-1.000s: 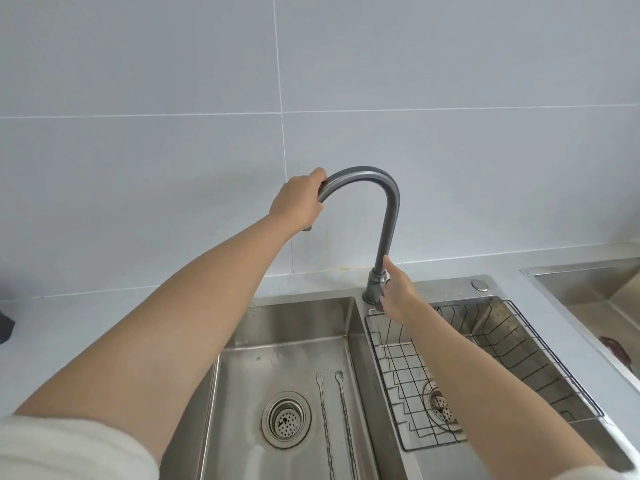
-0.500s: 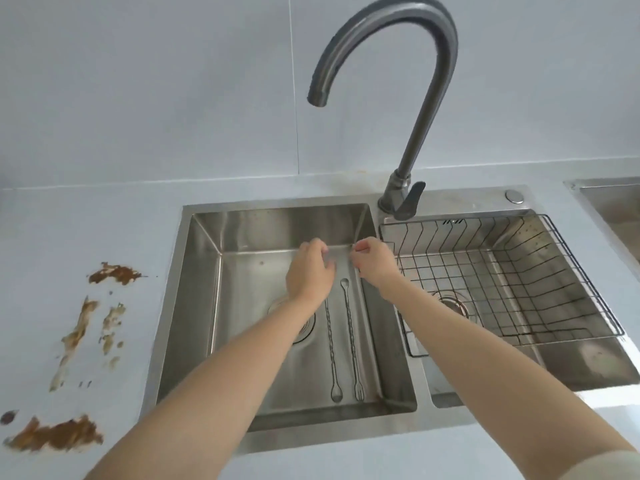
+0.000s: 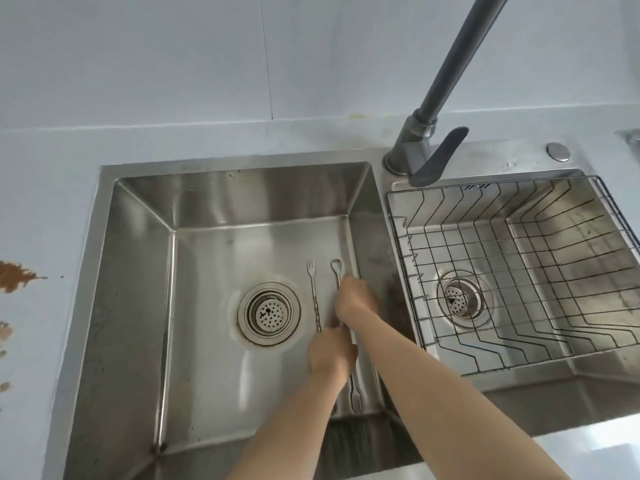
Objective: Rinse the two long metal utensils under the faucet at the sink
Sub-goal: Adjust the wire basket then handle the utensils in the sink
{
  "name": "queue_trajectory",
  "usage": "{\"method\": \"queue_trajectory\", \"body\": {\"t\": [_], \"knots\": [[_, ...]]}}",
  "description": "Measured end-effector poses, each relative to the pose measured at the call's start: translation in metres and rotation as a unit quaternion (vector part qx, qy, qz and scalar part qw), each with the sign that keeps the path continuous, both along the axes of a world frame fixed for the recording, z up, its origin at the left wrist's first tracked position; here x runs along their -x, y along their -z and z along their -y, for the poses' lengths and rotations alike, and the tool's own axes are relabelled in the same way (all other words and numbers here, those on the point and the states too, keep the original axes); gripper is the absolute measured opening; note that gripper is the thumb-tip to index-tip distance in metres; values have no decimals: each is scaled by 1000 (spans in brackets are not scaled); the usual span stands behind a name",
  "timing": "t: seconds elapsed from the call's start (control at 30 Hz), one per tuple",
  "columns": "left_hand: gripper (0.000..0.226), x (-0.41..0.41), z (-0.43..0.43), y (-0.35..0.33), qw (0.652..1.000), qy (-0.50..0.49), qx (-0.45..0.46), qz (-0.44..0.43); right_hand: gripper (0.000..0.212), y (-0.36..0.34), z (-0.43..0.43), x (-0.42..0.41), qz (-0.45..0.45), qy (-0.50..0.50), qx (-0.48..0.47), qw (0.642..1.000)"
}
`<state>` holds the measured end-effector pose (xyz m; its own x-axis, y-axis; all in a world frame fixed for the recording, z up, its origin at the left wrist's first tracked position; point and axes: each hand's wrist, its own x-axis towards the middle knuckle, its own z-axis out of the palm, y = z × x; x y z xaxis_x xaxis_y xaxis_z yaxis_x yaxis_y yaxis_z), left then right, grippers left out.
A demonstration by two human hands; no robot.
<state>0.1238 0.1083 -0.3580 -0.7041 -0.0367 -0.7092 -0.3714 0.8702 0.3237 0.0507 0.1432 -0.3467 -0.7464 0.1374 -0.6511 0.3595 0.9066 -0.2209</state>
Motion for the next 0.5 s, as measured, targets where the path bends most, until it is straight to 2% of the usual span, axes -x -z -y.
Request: {"method": "queue_trajectory", "body": {"t": [0.2, 0.5], "knots": [[27, -3, -8, 7, 998, -54, -14, 10, 33, 23, -2, -10, -33, -35, -42, 998], [26, -11, -8, 6, 996, -81, -27, 0, 32, 26, -1, -16, -16, -28, -30, 999]]}}
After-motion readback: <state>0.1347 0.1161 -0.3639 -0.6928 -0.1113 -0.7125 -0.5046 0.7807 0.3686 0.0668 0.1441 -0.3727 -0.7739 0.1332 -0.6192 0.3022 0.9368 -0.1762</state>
